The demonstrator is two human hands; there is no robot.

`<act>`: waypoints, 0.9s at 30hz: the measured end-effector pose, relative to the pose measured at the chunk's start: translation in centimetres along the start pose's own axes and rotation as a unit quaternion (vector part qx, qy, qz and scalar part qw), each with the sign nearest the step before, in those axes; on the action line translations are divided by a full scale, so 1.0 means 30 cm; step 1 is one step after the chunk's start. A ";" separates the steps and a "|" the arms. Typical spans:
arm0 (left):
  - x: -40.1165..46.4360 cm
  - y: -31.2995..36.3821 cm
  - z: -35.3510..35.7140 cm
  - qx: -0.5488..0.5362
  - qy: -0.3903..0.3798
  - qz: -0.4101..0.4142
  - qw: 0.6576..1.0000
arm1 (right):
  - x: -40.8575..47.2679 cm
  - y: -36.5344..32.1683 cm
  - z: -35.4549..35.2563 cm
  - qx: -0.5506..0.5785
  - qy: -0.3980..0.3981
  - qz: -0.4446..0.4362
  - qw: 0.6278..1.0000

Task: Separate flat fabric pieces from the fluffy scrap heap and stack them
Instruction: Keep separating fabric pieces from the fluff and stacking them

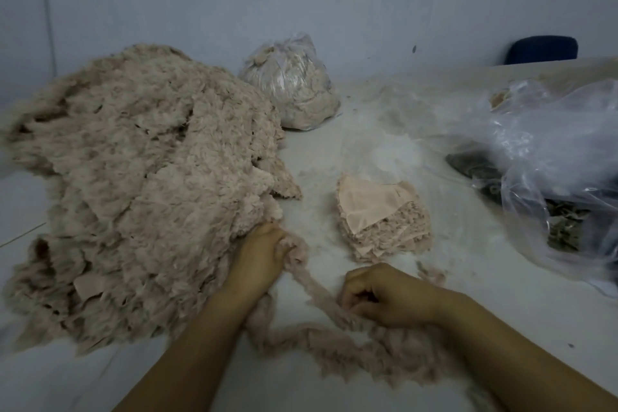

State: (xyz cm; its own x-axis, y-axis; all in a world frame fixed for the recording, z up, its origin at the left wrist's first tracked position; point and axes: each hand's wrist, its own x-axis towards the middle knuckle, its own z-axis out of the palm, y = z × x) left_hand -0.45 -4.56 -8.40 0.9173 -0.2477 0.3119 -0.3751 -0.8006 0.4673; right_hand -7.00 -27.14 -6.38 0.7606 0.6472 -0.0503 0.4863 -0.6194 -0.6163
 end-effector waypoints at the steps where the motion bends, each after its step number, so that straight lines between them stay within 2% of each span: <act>1: 0.002 0.008 -0.004 -0.034 0.018 -0.004 0.999 | -0.006 0.009 -0.009 0.023 -0.007 0.016 1.000; 2: 0.000 0.022 -0.006 -0.077 0.029 -0.014 0.997 | -0.002 0.007 -0.013 0.058 0.008 0.032 0.998; 4: -0.005 0.040 -0.005 -0.176 0.006 -0.012 0.984 | 0.030 -0.010 -0.001 0.095 0.108 0.051 0.988; 6: -0.020 0.070 -0.005 -0.235 -0.041 0.018 0.971 | 0.076 -0.033 0.025 0.049 0.220 0.058 0.972; 8: -0.042 0.091 -0.006 -0.264 -0.058 0.048 0.962 | 0.116 -0.048 0.061 0.031 0.288 0.022 0.957; 11: -0.061 0.081 -0.006 -0.240 -0.057 0.098 0.964 | 0.126 -0.038 0.089 0.035 0.364 -0.023 0.930; 14: -0.057 0.029 0.005 -0.108 -0.085 0.078 0.987 | 0.096 -0.027 0.086 0.099 0.350 -0.021 0.931; 16: -0.047 0.007 0.001 -0.068 -0.051 0.075 0.994 | 0.082 -0.032 0.076 0.198 0.359 -0.014 0.912; 18: -0.038 -0.003 -0.014 -0.084 -0.005 0.047 0.995 | 0.075 -0.030 0.061 0.351 0.396 -0.011 0.848; 20: -0.041 -0.006 -0.030 -0.108 0.019 0.017 0.994 | 0.075 -0.025 0.050 0.455 0.409 0.003 0.791; 22: -0.052 0.018 -0.034 -0.150 0.010 0.036 0.988 | 0.077 -0.030 0.053 0.461 0.388 0.012 0.798; 24: -0.069 0.073 -0.041 -0.250 -0.022 0.019 0.968 | 0.084 -0.044 0.068 0.436 0.367 0.014 0.822; 27: -0.074 0.129 -0.036 -0.444 -0.148 -0.060 0.882 | 0.090 -0.049 0.084 0.404 0.358 0.034 0.841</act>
State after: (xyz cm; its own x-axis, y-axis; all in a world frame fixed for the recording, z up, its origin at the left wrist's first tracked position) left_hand -4.08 -6.54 -6.39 0.9033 -0.4263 0.0479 -0.1095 -0.1212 0.9866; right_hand -6.75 -23.38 -7.60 0.9796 0.0090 0.2008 0.2002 0.0476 -0.9786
